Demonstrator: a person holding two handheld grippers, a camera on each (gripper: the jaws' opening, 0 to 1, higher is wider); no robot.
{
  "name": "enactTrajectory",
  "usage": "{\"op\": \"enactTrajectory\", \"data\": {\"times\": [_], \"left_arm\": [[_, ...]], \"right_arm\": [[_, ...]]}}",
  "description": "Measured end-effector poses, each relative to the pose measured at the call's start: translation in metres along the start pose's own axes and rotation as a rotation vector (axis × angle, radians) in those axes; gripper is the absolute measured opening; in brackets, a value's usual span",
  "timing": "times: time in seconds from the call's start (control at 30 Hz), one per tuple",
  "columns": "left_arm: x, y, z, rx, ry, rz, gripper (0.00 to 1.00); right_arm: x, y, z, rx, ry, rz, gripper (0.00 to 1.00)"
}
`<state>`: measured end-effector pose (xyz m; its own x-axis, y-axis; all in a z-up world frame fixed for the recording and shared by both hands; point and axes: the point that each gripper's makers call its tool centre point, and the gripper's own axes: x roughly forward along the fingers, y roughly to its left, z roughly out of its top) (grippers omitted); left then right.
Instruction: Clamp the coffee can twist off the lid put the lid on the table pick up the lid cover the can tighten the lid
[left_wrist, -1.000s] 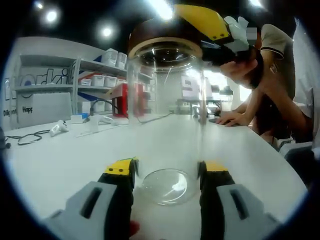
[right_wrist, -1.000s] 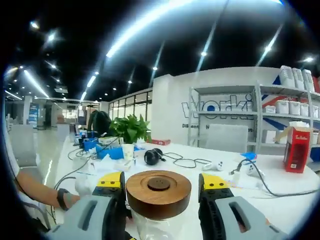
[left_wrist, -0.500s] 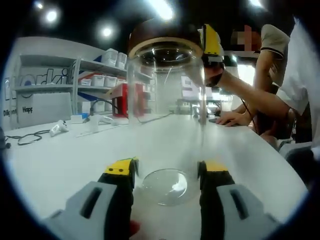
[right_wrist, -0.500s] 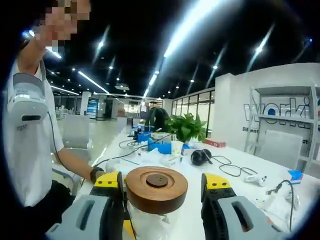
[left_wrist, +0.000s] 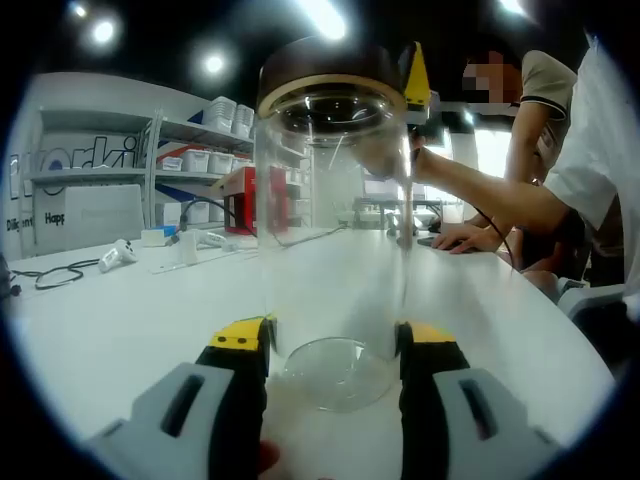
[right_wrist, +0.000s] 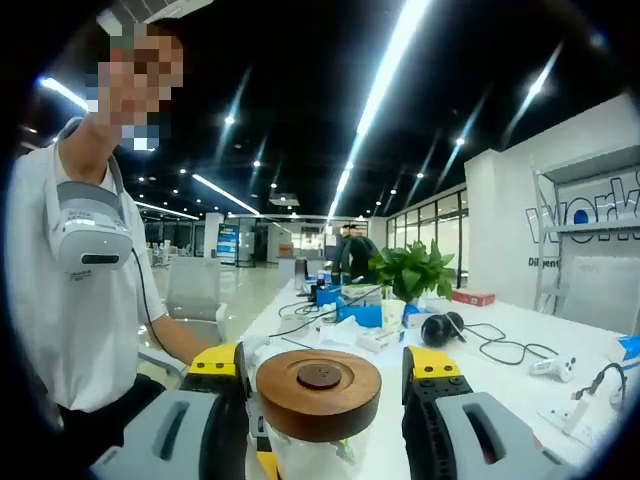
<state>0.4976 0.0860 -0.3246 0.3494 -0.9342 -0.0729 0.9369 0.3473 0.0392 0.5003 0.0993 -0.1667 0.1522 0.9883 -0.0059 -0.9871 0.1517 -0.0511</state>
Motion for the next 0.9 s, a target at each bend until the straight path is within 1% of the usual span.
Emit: {"op": "enactTrajectory", "data": {"times": [0.23,0.47,0.67,0.8,0.9], "left_arm": [[0.0,0.0,0.0,0.0,0.0,-0.001,0.42],[0.0,0.002,0.0,-0.001,0.0,0.0,0.42],[0.0,0.001,0.0,-0.001,-0.001,-0.003,0.42],[0.0,0.001,0.0,-0.002,0.0,-0.002,0.42],[0.0,0.001,0.0,-0.001,0.0,-0.002,0.42]], "right_arm": [[0.007,0.004,-0.011,0.003,0.037,0.009,0.58],[0.01,0.002,-0.014,0.017,0.032,0.019,0.56],[0.013,0.009,-0.02,0.033,0.048,0.039,0.54],[0.013,0.003,-0.022,0.047,0.046,0.024,0.52],[0.015,0.006,-0.021,0.05,0.038,0.029,0.52]]}}
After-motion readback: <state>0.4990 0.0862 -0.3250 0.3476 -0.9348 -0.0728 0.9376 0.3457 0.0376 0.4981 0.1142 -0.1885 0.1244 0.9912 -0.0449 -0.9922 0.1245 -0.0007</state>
